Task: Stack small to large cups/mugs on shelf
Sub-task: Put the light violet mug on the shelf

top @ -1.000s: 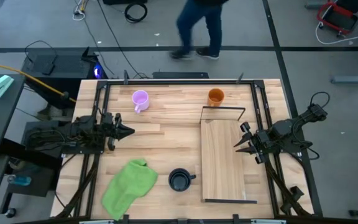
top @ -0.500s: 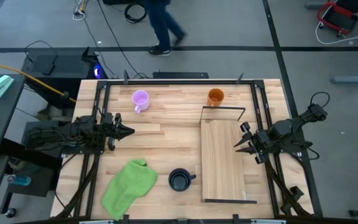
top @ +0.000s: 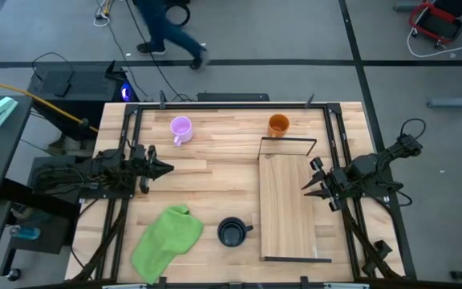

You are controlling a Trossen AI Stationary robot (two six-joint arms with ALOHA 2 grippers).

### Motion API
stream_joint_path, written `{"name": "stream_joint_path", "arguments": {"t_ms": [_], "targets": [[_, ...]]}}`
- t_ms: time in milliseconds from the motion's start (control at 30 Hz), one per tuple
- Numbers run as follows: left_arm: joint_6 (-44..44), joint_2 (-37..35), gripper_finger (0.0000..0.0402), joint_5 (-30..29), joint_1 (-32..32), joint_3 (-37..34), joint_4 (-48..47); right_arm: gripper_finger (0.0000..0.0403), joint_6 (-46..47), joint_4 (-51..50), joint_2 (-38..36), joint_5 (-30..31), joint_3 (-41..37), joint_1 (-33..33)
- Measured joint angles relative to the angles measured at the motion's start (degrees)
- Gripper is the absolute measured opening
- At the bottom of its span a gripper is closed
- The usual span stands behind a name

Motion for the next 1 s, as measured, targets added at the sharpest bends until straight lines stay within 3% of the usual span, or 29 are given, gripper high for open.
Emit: {"name": "stream_joint_path", "arguments": {"t_ms": [167, 333, 533, 800, 1000], "targets": [[0.0, 0.0, 0.0033, -0.5, 0.0, 0.0, 0.1, 0.0097, -1.7, 0.4, 0.0, 2.7, 0.0, -0.2], [0.0, 0.0, 0.0030, -5.1, 0.0, 0.0, 3.1, 0.0097, -4.3, 2.5, 0.0, 9.6, 0.0, -0.2], [0.0, 0.0, 0.0020, -16.7, 0.0, 0.0, 14.3, 0.0097, -14.4, 3.8, 0.0, 17.2, 0.0, -0.2], [0.2, 0.0, 0.0024, -25.1, 0.0, 0.0, 21.3, 0.0097, -18.3, 8.1, 0.0, 19.3, 0.0, -0.2], [2.7, 0.0, 0.0018, -26.1, 0.2, 0.0, 23.8, 0.0097, -18.3, 8.1, 0.0, 19.3, 0.0, -0.2]]}}
